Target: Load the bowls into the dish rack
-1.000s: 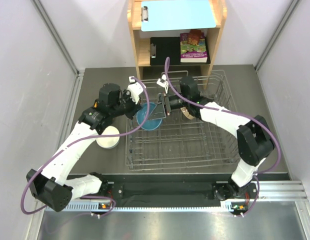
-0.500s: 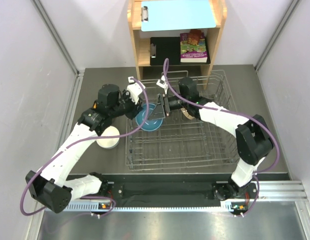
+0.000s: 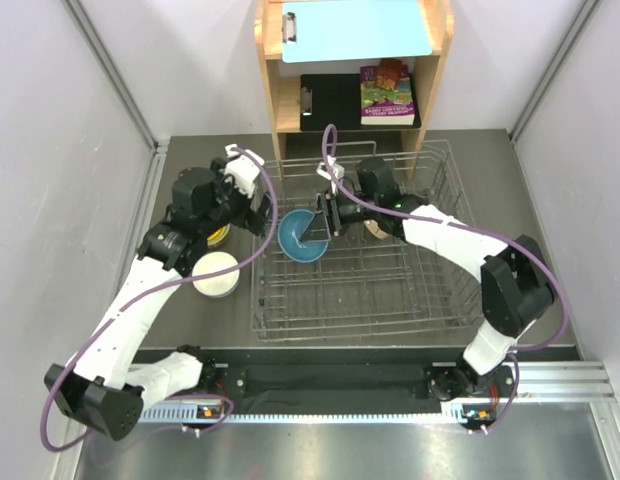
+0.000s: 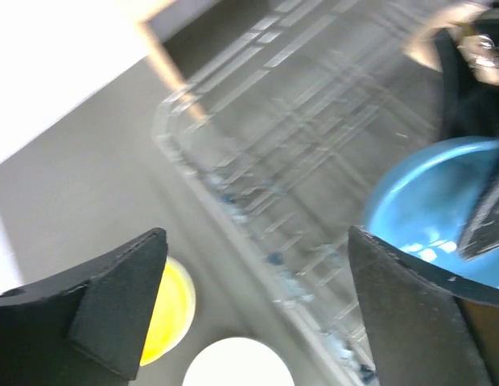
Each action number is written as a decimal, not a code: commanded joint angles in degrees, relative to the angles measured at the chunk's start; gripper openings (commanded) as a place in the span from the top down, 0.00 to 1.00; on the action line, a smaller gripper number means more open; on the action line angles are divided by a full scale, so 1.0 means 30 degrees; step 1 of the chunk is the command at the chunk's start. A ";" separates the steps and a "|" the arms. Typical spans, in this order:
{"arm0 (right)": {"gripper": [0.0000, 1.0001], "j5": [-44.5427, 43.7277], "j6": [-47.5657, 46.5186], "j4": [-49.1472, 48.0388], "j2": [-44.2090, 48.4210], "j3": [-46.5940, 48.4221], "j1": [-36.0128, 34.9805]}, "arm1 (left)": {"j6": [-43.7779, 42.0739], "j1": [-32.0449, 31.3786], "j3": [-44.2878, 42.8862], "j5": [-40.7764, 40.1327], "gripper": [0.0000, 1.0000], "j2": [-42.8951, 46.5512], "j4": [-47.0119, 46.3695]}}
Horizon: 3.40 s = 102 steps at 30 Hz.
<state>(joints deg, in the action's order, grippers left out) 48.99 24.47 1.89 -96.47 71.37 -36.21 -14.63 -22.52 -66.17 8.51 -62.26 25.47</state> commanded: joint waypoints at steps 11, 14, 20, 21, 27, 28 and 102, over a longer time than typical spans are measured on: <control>1.00 -1.8401 -0.5665 0.5372 0.2478 0.4097 -0.0264 | -0.0922 0.7122 0.3947 0.0238 0.01 0.2793 0.0060; 1.00 -2.2299 -0.6514 0.5493 0.2098 0.4714 -0.0879 | -0.1186 0.7391 0.4885 0.0239 0.01 0.3437 0.0442; 1.00 -2.5616 -0.7189 0.5230 0.1424 0.4978 -0.1963 | -0.1451 0.8240 0.6672 0.0093 0.01 0.5166 0.0913; 1.00 -2.5763 -0.7189 0.5200 0.1278 0.4949 -0.2226 | -0.1392 0.8269 0.6821 -0.0024 0.01 0.5341 0.1058; 1.00 -2.6291 -0.7014 0.5054 0.0546 0.4510 -0.2988 | -0.1013 0.8445 0.7730 -0.0787 0.01 0.5606 0.0972; 1.00 -2.6350 -0.6956 0.5053 0.0428 0.4481 -0.3048 | -0.0924 0.8474 0.7876 -0.0787 0.01 0.5694 0.0855; 0.18 -2.5882 -0.7981 0.5844 -0.3733 0.6178 -0.5861 | 0.0132 0.8504 0.8083 -0.0787 0.01 0.6661 0.1089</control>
<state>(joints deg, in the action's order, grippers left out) -29.98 0.49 19.97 -108.09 86.02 -53.08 -14.92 2.66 -41.82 6.35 -43.22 29.54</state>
